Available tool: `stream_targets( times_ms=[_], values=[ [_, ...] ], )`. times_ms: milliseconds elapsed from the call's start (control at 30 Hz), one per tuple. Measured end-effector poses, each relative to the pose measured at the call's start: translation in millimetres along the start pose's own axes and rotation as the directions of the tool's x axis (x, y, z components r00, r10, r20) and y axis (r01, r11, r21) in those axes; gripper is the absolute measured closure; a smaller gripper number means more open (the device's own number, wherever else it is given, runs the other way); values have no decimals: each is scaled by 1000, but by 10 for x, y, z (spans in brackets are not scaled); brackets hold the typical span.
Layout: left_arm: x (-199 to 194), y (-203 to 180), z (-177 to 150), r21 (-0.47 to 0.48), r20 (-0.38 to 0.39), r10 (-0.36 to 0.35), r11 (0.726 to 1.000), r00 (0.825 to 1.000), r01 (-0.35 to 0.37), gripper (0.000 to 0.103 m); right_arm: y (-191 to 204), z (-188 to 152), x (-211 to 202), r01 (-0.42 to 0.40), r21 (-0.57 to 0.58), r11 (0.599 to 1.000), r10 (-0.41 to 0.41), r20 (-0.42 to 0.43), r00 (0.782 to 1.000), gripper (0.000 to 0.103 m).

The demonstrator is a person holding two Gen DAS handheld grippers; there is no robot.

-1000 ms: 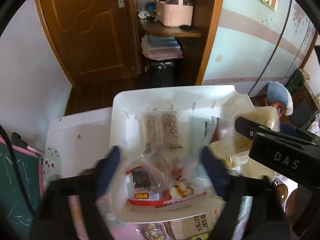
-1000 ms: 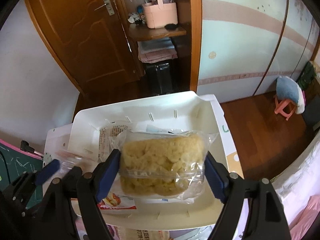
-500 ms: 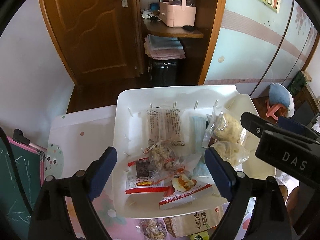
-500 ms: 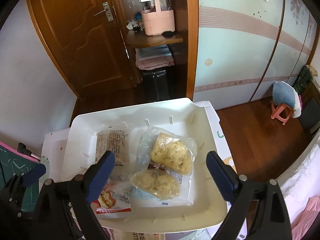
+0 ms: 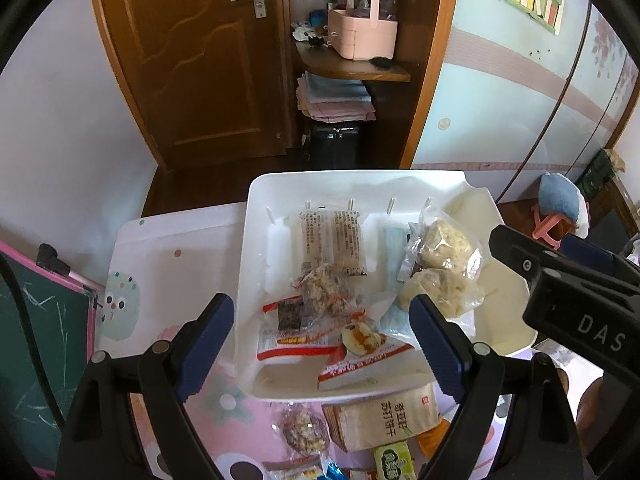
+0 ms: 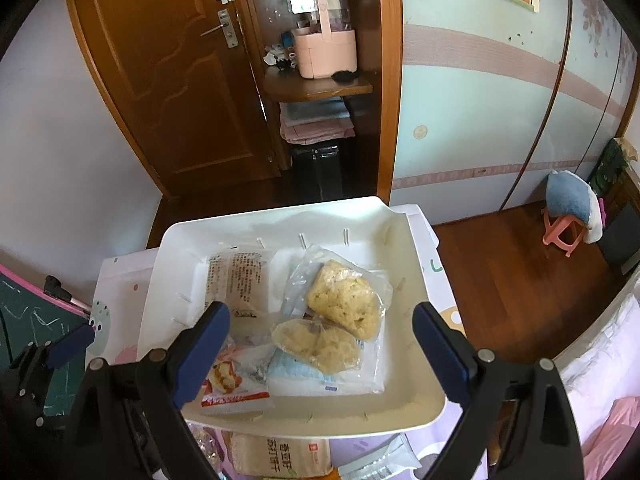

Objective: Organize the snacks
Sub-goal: 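Withdraw both tools from the tray back over the remaining snacks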

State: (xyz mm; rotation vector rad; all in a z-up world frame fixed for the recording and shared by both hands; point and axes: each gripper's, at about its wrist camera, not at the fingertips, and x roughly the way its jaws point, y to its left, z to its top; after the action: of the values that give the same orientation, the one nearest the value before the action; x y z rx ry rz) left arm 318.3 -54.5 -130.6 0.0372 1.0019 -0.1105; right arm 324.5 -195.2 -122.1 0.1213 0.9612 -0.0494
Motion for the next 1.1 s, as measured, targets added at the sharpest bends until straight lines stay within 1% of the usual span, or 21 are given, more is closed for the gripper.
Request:
stream_targets(
  times_ms=[300, 533, 733, 900, 1100],
  values=[
    [-427, 67, -200, -31, 33, 11, 999, 999, -10, 14, 17, -132, -480, 6, -31, 999, -4, 54, 999, 9],
    [-783, 72, -437, -36, 58, 17, 999, 998, -15, 14, 23, -303, -932, 14, -65, 998, -7, 111, 994, 10],
    [-1012, 75, -668, -31, 72, 23, 999, 997, -21, 14, 50, -488, -1213, 23, -101, 995, -8, 146, 989, 10],
    [-1121, 132, -849, -39, 76, 28, 999, 997, -25, 14, 61, -685, -1351, 27, -129, 991, -6, 156, 988, 10],
    [-1125, 268, -1099, -59, 60, 33, 998, 998, -30, 14, 80, -996, -1380, 22, -170, 985, -1, 121, 993, 10]
  ],
)
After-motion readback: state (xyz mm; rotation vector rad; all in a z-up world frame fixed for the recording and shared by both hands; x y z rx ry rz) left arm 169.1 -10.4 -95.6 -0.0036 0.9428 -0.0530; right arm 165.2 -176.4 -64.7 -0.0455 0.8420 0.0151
